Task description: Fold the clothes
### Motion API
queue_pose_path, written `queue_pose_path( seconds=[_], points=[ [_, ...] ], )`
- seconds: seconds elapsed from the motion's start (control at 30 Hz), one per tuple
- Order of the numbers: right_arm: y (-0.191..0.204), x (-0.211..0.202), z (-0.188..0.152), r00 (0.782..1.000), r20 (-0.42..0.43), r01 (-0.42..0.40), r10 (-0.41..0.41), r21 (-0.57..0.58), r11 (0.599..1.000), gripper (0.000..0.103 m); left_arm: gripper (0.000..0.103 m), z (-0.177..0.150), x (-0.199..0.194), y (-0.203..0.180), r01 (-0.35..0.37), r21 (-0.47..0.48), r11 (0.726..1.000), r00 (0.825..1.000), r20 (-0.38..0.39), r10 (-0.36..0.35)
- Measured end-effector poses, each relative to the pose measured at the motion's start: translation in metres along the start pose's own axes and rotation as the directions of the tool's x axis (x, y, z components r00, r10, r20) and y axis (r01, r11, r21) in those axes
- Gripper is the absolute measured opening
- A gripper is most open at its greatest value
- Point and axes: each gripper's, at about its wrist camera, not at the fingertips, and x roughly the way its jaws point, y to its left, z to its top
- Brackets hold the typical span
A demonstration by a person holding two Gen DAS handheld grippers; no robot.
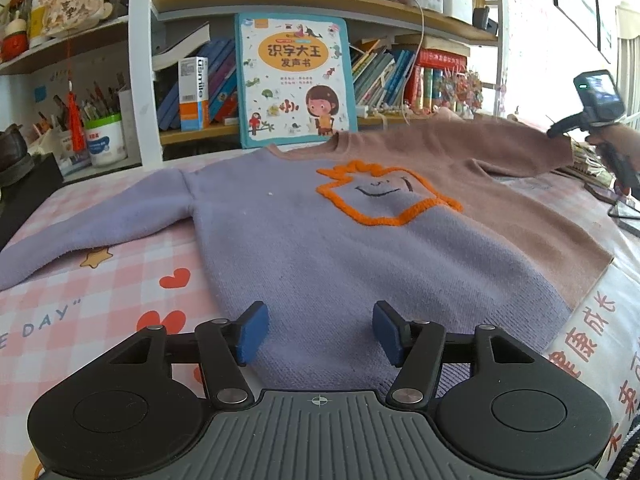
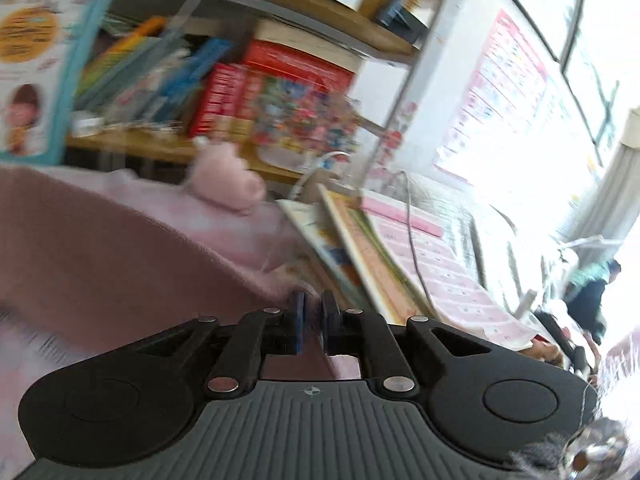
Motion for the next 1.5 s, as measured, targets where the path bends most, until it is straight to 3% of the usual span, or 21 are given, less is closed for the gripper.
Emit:
queue_pose_path(
  seconds=[0.03,0.1,0.2,0.27,0.37,0.4,0.47,0.57,0.87,0.97,1.03,1.13,1.2,1.33,1.5],
  points=[
    [0.003,0.005,0.0,1.0,-0.002,0.031,-0.031,0.006,1.0,0.036,0.06,0.0,0.0,0.0,0.0,0.0,1.0,1.0,0.0,0.0],
    [0.007,0.007,-0.001,0.999,0.004,0.049,-0.049,0.03,0.998,0.041,0.06,0.0,0.0,0.0,0.001,-0.001,1.0,1.0,0.0,-0.001],
    [0.003,-0.018,-0.011,0.987,0.019,-0.158,0.157,0.171,0.973,0.046,0.06,0.0,-0.001,0.002,0.006,-0.007,1.0,1.0,0.002,-0.006],
    [0.001,-0.044,-0.025,0.942,0.033,-0.33,0.333,0.253,0.91,0.05,0.06,-0.001,-0.001,0.003,0.01,-0.014,1.0,1.0,0.005,-0.01],
    [0.003,-0.096,-0.061,0.841,0.04,-0.528,0.539,0.28,0.802,0.051,0.06,-0.003,-0.008,0.009,0.021,-0.06,0.998,1.0,0.02,-0.02],
    [0.005,-0.114,-0.073,0.812,0.039,-0.568,0.582,0.275,0.775,0.053,0.06,-0.003,-0.011,0.011,0.025,-0.08,0.997,0.999,0.024,-0.023],
    [0.011,-0.141,-0.094,0.785,0.032,-0.605,0.618,0.255,0.755,0.058,0.06,-0.002,-0.017,0.015,0.019,-0.111,0.994,1.0,0.024,-0.016],
    [0.019,-0.152,-0.103,0.786,0.023,-0.605,0.618,0.238,0.76,0.058,0.06,-0.001,-0.024,0.021,-0.027,-0.15,0.988,0.999,0.015,0.029],
    [0.042,-0.187,-0.132,0.788,-0.003,-0.605,0.616,0.186,0.774,0.054,0.054,-0.011,-0.031,0.035,-0.048,-0.25,0.967,0.999,-0.025,0.043],
    [0.05,-0.199,-0.142,0.788,-0.011,-0.605,0.615,0.169,0.778,0.037,0.037,-0.012,-0.03,0.032,-0.029,-0.25,0.968,0.999,-0.022,0.024],
    [0.054,-0.202,-0.143,0.77,-0.01,-0.628,0.638,0.162,0.761,0.014,0.023,-0.012,-0.026,0.03,-0.002,-0.253,0.968,1.0,-0.012,-0.001],
    [0.06,-0.207,-0.143,0.761,-0.007,-0.642,0.649,0.139,0.754,0.01,0.011,-0.013,-0.023,0.03,0.006,-0.265,0.964,1.0,-0.003,-0.007],
    [0.063,-0.211,-0.143,0.75,-0.009,-0.655,0.661,0.125,0.745,0.009,0.01,-0.014,-0.024,0.037,0.021,-0.289,0.957,1.0,-0.001,-0.023],
    [0.065,-0.217,-0.144,0.711,-0.017,-0.697,0.703,0.125,0.706,0.009,0.008,-0.015,-0.03,0.044,-0.021,-0.296,0.955,1.0,-0.007,0.02],
    [0.059,-0.22,-0.147,0.719,-0.027,-0.688,0.695,0.123,0.716,0.009,0.007,-0.016,-0.037,0.038,-0.022,-0.27,0.963,1.0,-0.018,0.018]
  ],
)
